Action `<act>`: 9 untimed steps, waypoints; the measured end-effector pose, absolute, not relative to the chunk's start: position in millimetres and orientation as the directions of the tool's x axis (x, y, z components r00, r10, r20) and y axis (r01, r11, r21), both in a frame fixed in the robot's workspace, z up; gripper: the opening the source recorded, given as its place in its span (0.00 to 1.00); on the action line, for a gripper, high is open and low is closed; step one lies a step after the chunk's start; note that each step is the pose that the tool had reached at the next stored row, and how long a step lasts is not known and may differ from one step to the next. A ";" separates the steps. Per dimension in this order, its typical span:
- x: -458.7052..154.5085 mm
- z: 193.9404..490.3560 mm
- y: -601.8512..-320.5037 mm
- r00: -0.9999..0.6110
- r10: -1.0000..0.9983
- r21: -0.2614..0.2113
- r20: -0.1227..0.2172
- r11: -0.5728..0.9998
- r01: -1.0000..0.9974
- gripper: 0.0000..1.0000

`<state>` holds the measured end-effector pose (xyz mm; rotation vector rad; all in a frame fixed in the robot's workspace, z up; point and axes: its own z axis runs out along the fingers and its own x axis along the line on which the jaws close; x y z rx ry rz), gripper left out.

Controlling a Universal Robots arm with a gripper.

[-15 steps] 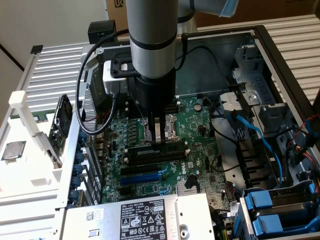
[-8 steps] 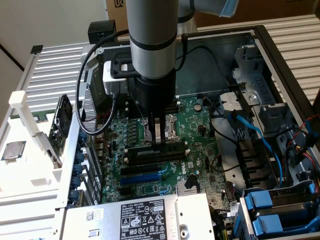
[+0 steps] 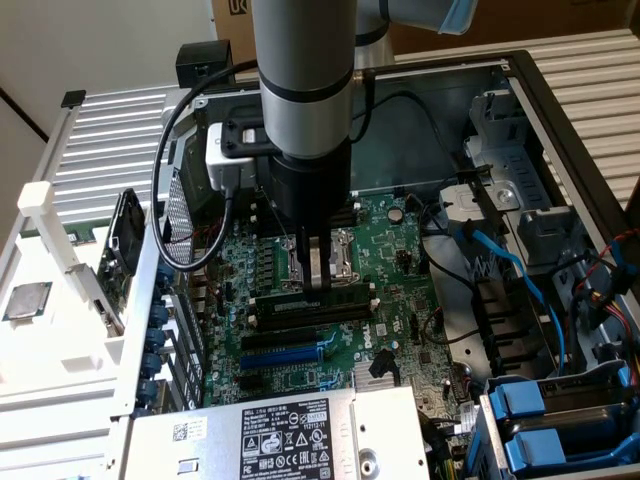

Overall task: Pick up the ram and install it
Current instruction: 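Insert the ram into the slot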

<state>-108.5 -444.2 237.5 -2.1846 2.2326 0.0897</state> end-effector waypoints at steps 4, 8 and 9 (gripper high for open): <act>-108.6 237.2 -444.2 -0.022 -0.998 0.029 -0.052 0.021 -0.999 0.12; -108.7 236.3 -444.2 -0.022 -0.998 0.029 -0.052 0.021 -0.999 0.12; -108.7 236.3 -444.2 -0.022 -0.998 0.029 -0.052 0.021 -0.999 0.12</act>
